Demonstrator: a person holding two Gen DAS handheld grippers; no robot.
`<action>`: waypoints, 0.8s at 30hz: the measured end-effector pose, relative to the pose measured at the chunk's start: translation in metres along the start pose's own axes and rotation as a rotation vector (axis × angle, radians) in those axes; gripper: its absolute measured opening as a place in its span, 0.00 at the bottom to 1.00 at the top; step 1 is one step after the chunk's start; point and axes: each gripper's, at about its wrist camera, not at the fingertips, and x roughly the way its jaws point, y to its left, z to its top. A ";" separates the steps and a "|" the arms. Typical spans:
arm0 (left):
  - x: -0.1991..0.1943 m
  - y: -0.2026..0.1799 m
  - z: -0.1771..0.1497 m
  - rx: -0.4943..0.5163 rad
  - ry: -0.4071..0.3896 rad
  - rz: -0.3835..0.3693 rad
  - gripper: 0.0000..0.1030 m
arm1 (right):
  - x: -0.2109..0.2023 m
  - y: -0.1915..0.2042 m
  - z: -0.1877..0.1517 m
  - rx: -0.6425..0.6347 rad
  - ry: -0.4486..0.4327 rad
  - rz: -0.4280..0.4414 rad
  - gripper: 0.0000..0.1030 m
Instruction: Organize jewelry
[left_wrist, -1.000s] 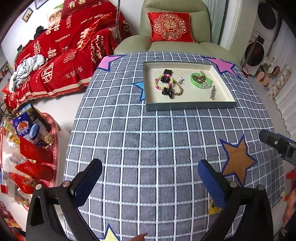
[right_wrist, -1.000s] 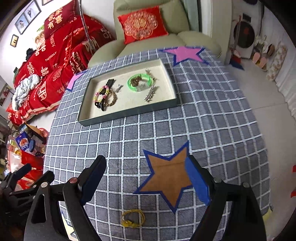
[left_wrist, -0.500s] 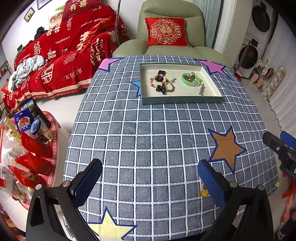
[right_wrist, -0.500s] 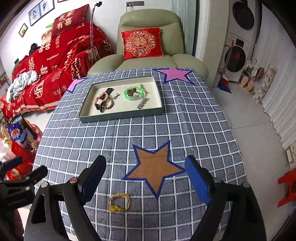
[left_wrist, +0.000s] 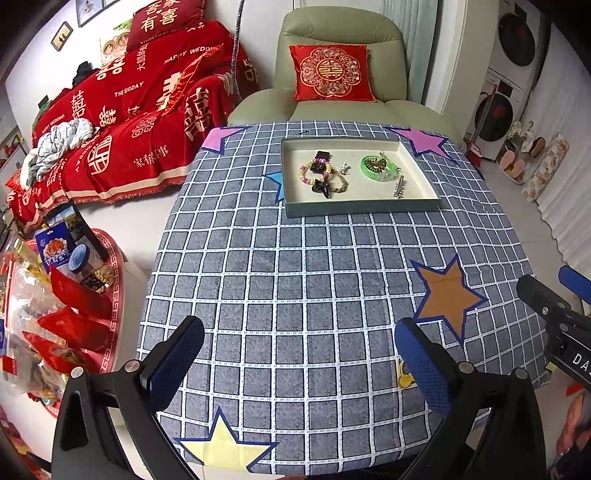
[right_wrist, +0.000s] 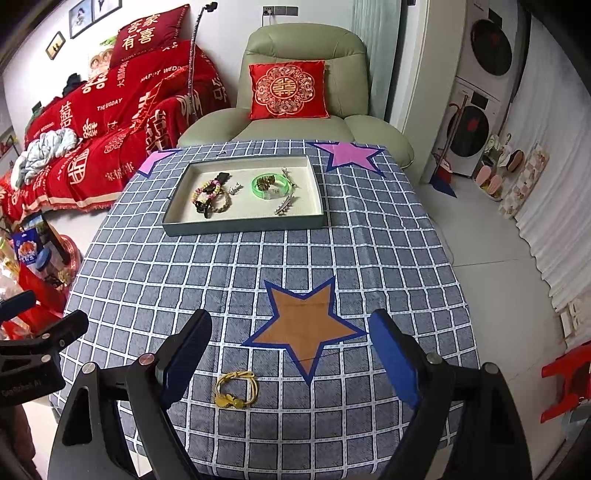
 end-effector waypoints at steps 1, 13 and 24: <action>-0.001 -0.001 0.000 0.002 -0.001 0.000 1.00 | -0.001 0.000 0.001 0.000 -0.002 0.001 0.86; -0.004 -0.002 0.003 -0.014 -0.005 0.022 1.00 | -0.003 -0.001 0.006 0.005 0.002 0.014 0.86; -0.005 -0.002 0.005 -0.015 -0.006 0.027 1.00 | -0.001 0.000 0.010 0.009 0.000 0.021 0.86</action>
